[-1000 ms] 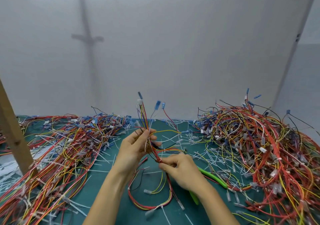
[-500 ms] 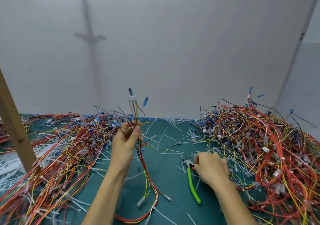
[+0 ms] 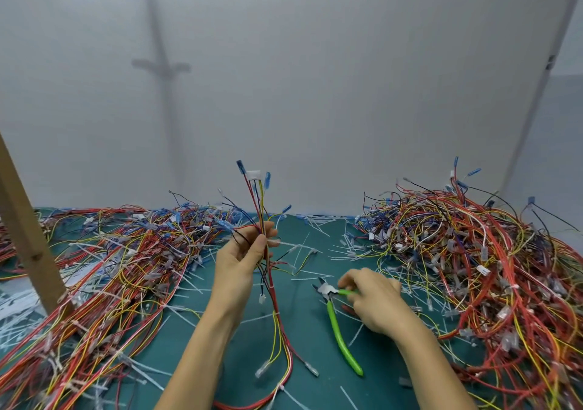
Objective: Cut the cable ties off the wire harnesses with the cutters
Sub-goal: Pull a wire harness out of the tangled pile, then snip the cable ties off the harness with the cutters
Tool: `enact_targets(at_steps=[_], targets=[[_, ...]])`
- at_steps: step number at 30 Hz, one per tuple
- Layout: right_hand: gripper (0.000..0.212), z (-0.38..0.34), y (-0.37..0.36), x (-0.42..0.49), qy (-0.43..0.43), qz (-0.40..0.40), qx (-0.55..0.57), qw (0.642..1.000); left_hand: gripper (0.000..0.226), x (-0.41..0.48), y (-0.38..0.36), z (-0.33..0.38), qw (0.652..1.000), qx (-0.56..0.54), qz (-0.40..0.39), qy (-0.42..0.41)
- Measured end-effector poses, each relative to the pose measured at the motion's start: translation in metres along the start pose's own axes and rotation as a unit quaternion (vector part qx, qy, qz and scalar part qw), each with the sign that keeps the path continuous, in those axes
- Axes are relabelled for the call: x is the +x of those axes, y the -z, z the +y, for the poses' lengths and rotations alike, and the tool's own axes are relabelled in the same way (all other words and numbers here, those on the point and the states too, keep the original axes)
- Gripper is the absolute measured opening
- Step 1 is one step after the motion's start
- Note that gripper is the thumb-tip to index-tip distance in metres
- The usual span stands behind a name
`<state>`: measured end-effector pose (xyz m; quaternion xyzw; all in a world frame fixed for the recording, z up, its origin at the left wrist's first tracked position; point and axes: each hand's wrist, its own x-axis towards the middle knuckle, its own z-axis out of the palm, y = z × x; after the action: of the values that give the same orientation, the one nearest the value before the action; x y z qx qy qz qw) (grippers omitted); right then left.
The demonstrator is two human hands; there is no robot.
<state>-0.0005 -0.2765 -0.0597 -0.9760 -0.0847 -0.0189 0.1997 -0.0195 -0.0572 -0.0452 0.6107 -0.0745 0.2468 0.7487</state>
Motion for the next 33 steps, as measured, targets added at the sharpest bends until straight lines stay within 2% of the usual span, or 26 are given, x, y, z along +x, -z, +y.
enact_targets(at_steps=[3, 5, 10, 15, 18, 20, 23, 25, 27, 29, 33], targets=[[0.030, -0.003, -0.002, 0.003, 0.056, 0.146, 0.029, 0.987, 0.020, 0.000, 0.000, 0.000, 1.000, -0.003, -0.013, 0.008], [0.029, -0.003, -0.002, 0.004, 0.090, 0.206, 0.044, 0.973, 0.018, 0.000, 0.001, 0.000, 1.000, -0.009, -0.014, 0.009], [0.029, -0.004, 0.000, 0.003, 0.123, 0.297, 0.083, 0.943, 0.012, -0.001, 0.001, 0.004, 0.999, -0.049, -0.012, 0.018], [0.025, -0.008, 0.003, 0.000, 0.072, 0.345, 0.203, 0.914, 0.013, -0.003, -0.002, 0.005, 0.997, -0.059, -0.025, 0.039], [0.028, -0.014, 0.005, -0.006, 0.051, 0.325, 0.291, 0.899, 0.012, -0.004, -0.005, 0.005, 0.997, -0.066, -0.023, 0.045], [0.041, -0.021, 0.007, -0.011, 0.034, 0.281, 0.351, 0.893, 0.012, -0.006, -0.008, 0.006, 0.997, -0.056, -0.026, 0.042], [0.058, -0.029, 0.003, -0.013, -0.014, 0.246, 0.333, 0.910, 0.014, -0.009, -0.014, 0.006, 0.998, -0.046, -0.021, 0.044], [0.051, -0.032, -0.002, -0.011, -0.029, 0.248, 0.303, 0.919, 0.014, -0.010, -0.017, 0.005, 0.998, -0.045, -0.018, 0.048], [0.035, -0.035, -0.006, -0.011, -0.010, 0.229, 0.310, 0.923, 0.014, -0.010, -0.018, 0.004, 0.998, -0.045, -0.016, 0.046], [0.025, -0.036, -0.007, -0.013, 0.032, 0.178, 0.356, 0.917, 0.015, -0.009, -0.018, 0.003, 0.998, -0.053, -0.012, 0.043], [0.020, -0.044, -0.008, -0.015, 0.104, 0.036, 0.394, 0.913, 0.018, -0.010, -0.019, 0.002, 0.996, -0.080, -0.009, 0.049]])
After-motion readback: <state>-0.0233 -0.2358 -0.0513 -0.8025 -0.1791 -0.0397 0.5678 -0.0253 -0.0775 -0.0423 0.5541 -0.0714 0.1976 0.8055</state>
